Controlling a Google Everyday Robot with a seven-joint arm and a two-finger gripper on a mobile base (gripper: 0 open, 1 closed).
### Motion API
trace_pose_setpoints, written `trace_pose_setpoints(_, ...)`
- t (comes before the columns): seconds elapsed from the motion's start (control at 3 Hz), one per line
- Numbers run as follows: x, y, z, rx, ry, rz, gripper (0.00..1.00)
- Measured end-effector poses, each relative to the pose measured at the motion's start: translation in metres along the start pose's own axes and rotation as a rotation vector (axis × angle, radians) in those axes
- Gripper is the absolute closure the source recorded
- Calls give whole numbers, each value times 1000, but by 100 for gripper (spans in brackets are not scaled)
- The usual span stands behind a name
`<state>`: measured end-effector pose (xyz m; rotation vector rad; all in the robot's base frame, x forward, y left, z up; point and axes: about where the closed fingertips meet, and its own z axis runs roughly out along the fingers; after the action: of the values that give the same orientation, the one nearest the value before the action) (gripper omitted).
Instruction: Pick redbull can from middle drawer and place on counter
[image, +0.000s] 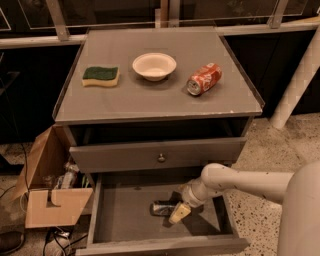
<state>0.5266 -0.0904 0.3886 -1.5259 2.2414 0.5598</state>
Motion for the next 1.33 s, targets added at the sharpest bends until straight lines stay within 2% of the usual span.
trace_pose_setpoints(0.33, 0, 0, 0, 0, 0, 0, 50)
trace_pose_setpoints(1.0, 0, 0, 0, 0, 0, 0, 97)
trace_pose_setpoints(1.33, 0, 1, 0, -5, 1, 1, 100)
